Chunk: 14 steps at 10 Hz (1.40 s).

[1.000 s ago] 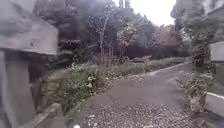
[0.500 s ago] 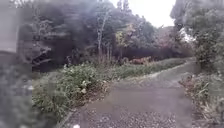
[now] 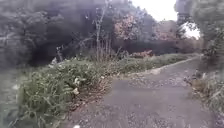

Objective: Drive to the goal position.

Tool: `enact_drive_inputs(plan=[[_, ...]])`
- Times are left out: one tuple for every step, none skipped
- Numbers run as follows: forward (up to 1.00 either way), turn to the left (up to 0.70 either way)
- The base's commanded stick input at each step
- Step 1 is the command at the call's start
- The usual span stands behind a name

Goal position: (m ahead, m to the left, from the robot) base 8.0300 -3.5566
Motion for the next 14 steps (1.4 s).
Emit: enact_drive_inputs(plan=[[0.60, -0.12], [0.60, -0.12], [0.60, -0.12], [0.60, -0.12], [0.60, -0.12], [0.60, -0.12], [0.60, -0.12], [0.60, -0.12], [0.60, -0.12], [0.60, -0.12], [0.60, -0.12], [0.60, -0.12], [0.60, -0.12], [0.60, -0.12]])
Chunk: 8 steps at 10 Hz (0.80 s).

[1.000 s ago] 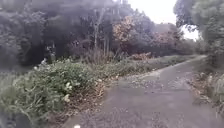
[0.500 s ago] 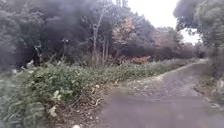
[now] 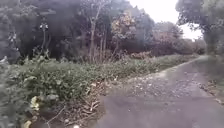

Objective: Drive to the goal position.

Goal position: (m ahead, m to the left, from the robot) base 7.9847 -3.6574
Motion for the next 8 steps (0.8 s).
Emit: enact_drive_inputs(plan=[[0.60, -0.12], [0.60, -0.12], [0.60, -0.12], [0.51, -0.18], [0.36, -0.28], [0.20, -0.38], [0.00, -0.50], [0.00, -0.50]])
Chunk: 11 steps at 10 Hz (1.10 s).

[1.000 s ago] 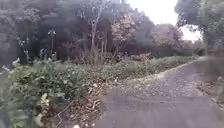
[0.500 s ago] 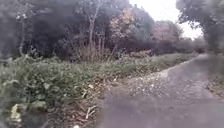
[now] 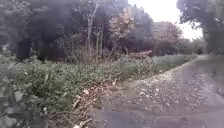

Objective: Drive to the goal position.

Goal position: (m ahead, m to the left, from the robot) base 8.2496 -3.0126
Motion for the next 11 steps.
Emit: enact_drive_inputs(plan=[[0.00, -0.50], [0.00, -0.50], [0.00, -0.50], [0.00, -0.50], [0.00, -0.50], [0.00, -0.50], [0.00, -0.50], [0.00, -0.50], [0.00, -0.50], [0.00, -0.50], [0.00, -0.50]])
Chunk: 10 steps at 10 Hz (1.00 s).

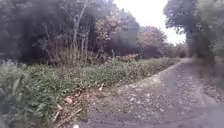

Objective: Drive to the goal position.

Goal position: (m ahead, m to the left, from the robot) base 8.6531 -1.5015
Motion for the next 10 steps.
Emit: enact_drive_inputs(plan=[[0.00, -0.50], [0.00, -0.50], [0.00, -0.50], [0.00, -0.50], [0.00, -0.50], [0.00, -0.50], [0.00, -0.50], [0.00, -0.50], [0.00, -0.48], [0.04, -0.26]])
